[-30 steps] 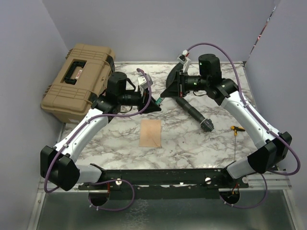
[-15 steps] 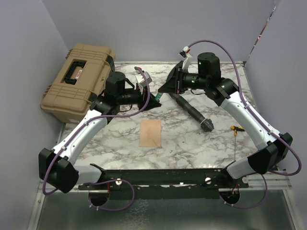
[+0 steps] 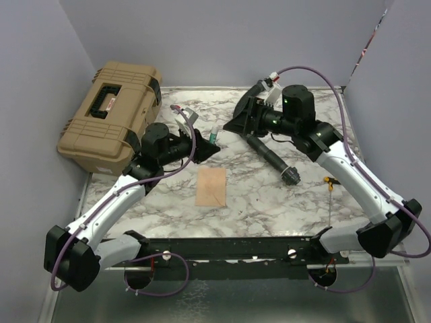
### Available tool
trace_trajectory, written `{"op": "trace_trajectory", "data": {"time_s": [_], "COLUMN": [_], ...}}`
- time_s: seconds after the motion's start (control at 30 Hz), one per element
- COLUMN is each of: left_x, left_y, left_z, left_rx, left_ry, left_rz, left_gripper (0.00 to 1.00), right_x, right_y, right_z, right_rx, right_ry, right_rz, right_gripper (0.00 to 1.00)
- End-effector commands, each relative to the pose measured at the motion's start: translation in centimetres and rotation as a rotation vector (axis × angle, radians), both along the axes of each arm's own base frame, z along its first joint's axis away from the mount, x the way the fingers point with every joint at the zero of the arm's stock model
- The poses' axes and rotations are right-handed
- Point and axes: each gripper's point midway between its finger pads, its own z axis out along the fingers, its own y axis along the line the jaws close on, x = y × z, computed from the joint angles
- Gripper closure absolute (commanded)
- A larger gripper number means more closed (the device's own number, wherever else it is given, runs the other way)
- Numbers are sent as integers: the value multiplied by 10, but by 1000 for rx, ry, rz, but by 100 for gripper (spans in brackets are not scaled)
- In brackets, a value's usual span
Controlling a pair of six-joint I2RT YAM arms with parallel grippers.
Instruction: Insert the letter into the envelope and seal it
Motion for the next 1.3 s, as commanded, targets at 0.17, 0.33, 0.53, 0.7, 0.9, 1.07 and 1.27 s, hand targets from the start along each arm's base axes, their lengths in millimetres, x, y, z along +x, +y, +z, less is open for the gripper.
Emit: {"op": "trace_trajectory", "data": {"time_s": [0.17, 0.33, 0.53, 0.7, 0.9, 1.07, 1.27], "left_x": [54, 78, 85, 76, 81, 76, 67], "left_y": [-4, -20, -50, -94, -108, -113, -126], "left_z": [-63, -99, -155, -187, -217, -231, -245], "left_rx": [-132, -123, -85, -5, 46, 64, 111], "left_ry": [432, 543, 727, 790, 876, 914, 930], "left_rz": [362, 476, 548, 476, 521, 549, 482], "left_gripper": [97, 97, 97, 91, 86, 74, 58], "right_x": [8, 3, -3, -9, -17, -23, -32], "right_y": [-45, -58, -79, -85, -89, -93, -98], "right_z": [4, -23, -48, -58, -67, -69, -75], "right_rx": [1, -48, -122, -152, -181, -199, -235], "right_ry": [-85, -13, 43, 70, 96, 102, 118], "right_rz": [-262, -319, -407, -412, -403, -399, -376], "right_gripper": [28, 30, 30, 30, 30, 30, 29]}}
